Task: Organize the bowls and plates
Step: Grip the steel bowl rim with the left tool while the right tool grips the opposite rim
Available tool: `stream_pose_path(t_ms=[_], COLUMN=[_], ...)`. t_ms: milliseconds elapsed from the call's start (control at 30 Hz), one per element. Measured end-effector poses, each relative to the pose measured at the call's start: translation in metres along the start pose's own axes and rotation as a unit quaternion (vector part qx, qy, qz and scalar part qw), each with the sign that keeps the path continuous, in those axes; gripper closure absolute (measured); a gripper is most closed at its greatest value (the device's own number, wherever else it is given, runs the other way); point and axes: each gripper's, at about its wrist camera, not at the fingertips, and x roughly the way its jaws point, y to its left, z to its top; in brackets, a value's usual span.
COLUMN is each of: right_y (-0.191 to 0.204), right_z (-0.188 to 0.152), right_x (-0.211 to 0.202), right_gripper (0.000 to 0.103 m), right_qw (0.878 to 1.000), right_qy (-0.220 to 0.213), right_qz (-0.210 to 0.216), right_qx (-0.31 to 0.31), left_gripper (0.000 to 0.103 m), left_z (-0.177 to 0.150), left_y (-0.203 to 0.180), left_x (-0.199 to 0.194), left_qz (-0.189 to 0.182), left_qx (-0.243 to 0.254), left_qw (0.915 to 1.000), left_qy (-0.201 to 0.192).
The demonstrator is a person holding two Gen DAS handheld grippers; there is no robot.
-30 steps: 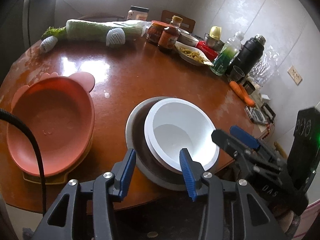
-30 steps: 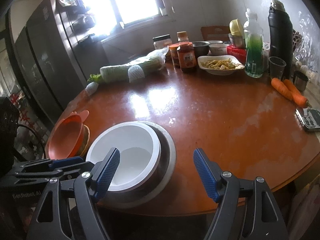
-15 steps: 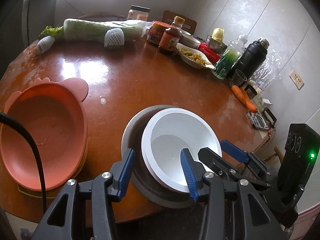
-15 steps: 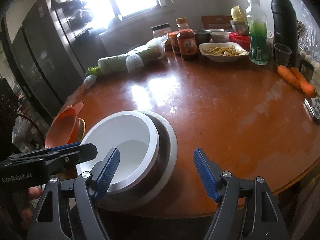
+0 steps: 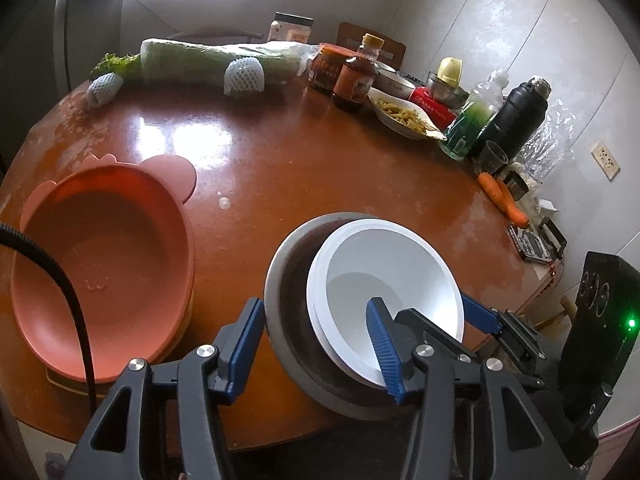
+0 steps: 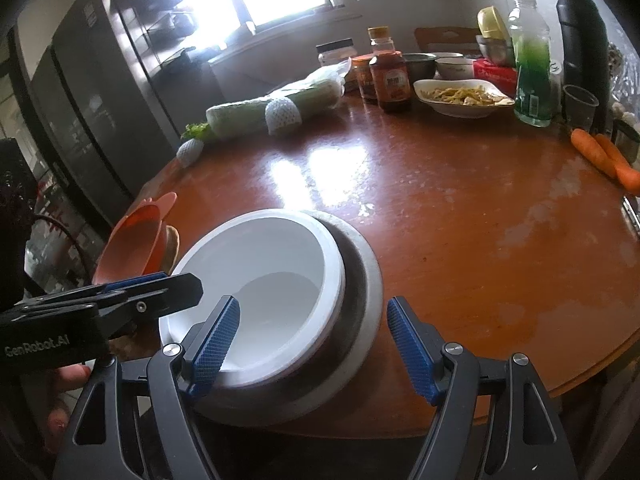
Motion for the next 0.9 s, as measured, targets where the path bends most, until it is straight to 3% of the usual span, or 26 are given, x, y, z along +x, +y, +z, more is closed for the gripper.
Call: stream_pose_path(t_ms=[367,900], right_y=[-0.004,-0.022], right_z=[-0.003,-0.005], right_x=[0.007,0.01], right_gripper=[0.026,0.026], right_qw=[1.0,1.0], right_qy=[0.009,0.008], right_qz=[0.013,0.006], right_qx=[0.012,0.026], left_gripper=[0.039,0.039], left_z=[0.002,0.001], left_y=[-0.009,-0.016], left_x=[0.014,0.031], left_qz=[0.012,-0.017], left_qx=[0.017,0.016], left_qw=[0.9997,0.9993], left_qy=[0.014,0.029])
